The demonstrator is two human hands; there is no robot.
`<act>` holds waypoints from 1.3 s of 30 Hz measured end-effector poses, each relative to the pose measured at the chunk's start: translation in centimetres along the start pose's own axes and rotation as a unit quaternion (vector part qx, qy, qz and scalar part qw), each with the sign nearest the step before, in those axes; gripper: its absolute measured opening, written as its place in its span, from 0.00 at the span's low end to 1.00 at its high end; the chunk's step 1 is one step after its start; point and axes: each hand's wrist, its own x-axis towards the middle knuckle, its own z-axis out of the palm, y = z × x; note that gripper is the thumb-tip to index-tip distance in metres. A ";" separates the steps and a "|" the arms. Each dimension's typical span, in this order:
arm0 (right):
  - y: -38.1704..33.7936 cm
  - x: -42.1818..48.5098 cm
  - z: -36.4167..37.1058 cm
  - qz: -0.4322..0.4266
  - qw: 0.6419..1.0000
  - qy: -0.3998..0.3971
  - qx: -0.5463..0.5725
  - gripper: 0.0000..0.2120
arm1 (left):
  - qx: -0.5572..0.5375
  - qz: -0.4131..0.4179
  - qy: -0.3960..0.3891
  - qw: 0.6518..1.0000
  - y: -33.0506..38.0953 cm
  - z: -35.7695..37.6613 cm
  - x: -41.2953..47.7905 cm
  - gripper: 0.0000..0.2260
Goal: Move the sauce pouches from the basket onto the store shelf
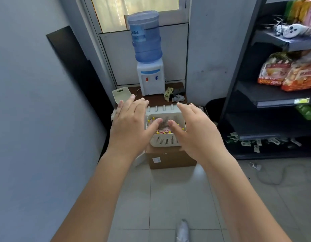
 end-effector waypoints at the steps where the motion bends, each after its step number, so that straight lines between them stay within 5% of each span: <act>1: 0.5 1.9 0.7 -0.002 1.000 -0.007 -0.005 0.30 | -0.005 -0.001 -0.006 1.000 -0.7 1.0 1.6 0.29; 13: 5.6 20.8 7.1 0.019 0.997 -0.069 -0.029 0.32 | -0.049 -0.087 -0.004 0.995 -7.1 9.0 17.8 0.28; 34: 11.0 45.2 29.2 -0.030 0.976 -0.187 -0.106 0.33 | -0.175 -0.094 -0.199 0.960 -25.5 32.6 38.1 0.33; 39: 15.4 47.1 34.4 0.018 0.980 -0.193 -0.054 0.23 | -0.248 -0.221 -0.225 0.916 -26.2 39.3 38.7 0.24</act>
